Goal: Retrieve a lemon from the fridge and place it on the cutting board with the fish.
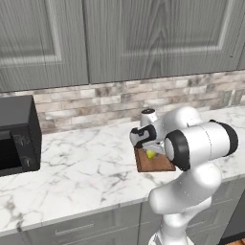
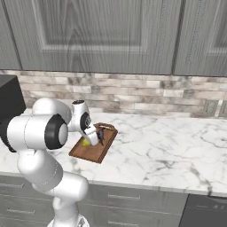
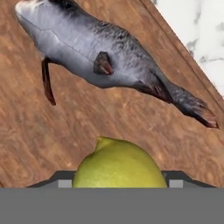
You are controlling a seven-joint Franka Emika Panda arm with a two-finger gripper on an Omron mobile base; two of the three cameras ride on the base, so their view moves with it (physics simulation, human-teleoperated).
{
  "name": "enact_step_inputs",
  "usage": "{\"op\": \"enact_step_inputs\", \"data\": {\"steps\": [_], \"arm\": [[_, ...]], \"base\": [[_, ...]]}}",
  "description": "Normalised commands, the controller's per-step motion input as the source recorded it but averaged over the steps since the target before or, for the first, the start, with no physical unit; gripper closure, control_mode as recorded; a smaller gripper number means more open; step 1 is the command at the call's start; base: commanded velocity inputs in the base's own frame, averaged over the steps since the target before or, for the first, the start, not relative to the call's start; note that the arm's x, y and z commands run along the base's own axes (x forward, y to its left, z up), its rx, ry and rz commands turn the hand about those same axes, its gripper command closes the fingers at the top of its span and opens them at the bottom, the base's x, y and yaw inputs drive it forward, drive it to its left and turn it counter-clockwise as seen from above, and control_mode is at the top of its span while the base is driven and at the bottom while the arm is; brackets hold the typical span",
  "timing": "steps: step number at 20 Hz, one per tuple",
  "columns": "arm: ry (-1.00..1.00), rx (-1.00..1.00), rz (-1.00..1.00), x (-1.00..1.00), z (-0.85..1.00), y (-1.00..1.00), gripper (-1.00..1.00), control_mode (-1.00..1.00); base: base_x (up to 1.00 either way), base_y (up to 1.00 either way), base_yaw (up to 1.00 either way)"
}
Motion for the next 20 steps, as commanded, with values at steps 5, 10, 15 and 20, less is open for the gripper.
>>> {"op": "enact_step_inputs", "data": {"steps": [5, 10, 15, 20], "arm": [[0.0, 0.0, -0.01, -0.01, 0.01, -0.12, -1.0, -1.0], [0.0, 0.19, -0.05, -0.11, 0.33, -0.37, -1.0, -1.0], [0.04, 0.24, -0.04, 0.0, 0.56, -0.19, -1.0, -1.0], [0.03, 0.23, -0.01, 0.0, 0.44, -0.06, -1.0, -1.0]], "base": [[0.0, 0.0, 0.0], [0.0, 0.0, 0.0], [0.0, 0.0, 0.0], [0.0, 0.0, 0.0]]}}
